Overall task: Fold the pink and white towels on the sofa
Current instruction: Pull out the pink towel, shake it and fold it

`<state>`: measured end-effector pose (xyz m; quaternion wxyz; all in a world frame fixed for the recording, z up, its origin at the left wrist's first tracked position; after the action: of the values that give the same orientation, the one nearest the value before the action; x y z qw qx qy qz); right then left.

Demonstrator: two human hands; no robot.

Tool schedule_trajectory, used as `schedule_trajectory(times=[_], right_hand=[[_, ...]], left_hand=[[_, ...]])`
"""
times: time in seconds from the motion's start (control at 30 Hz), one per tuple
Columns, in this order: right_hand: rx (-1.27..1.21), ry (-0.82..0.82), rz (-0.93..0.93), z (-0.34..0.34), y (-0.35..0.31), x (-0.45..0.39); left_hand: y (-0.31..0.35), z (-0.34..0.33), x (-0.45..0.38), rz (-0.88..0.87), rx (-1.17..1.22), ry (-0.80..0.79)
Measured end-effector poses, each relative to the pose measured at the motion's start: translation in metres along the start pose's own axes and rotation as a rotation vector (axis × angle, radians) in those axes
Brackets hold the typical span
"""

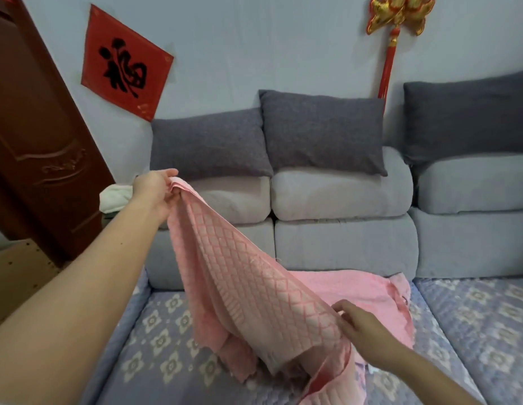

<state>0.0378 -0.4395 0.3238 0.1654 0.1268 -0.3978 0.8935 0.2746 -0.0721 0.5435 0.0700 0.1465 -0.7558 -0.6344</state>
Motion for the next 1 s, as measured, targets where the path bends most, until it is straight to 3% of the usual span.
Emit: schedule_trajectory(times=[0.23,0.5,0.73,1.0], right_hand=[[0.248,0.322,0.198,-0.028,-0.007,0.030],[0.408,0.347,0.294,-0.039,-0.001,0.037],[0.207,0.219,-0.021,-0.038,0.018,0.012],[-0.120,0.642,-0.055,0.005,0.022,0.023]], left_hand=[[-0.010,-0.018,0.000,0.037,-0.082,-0.048],[-0.020,-0.025,0.001,0.066,-0.105,-0.073],[-0.021,-0.024,0.011,0.058,-0.056,-0.056],[-0.014,-0.007,0.014,0.045,0.010,-0.017]])
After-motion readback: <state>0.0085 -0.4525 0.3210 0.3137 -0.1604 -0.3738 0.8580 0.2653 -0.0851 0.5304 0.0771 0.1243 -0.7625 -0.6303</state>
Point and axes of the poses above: each hand's wrist, its own x-axis away from the middle knuckle, its own z-axis out of the back of the hand, y = z × x, the point moved 9 cm from there along -x, towards the middle knuckle, and after that the axes turned 13 degrees about -z, right-handed, at the moved point
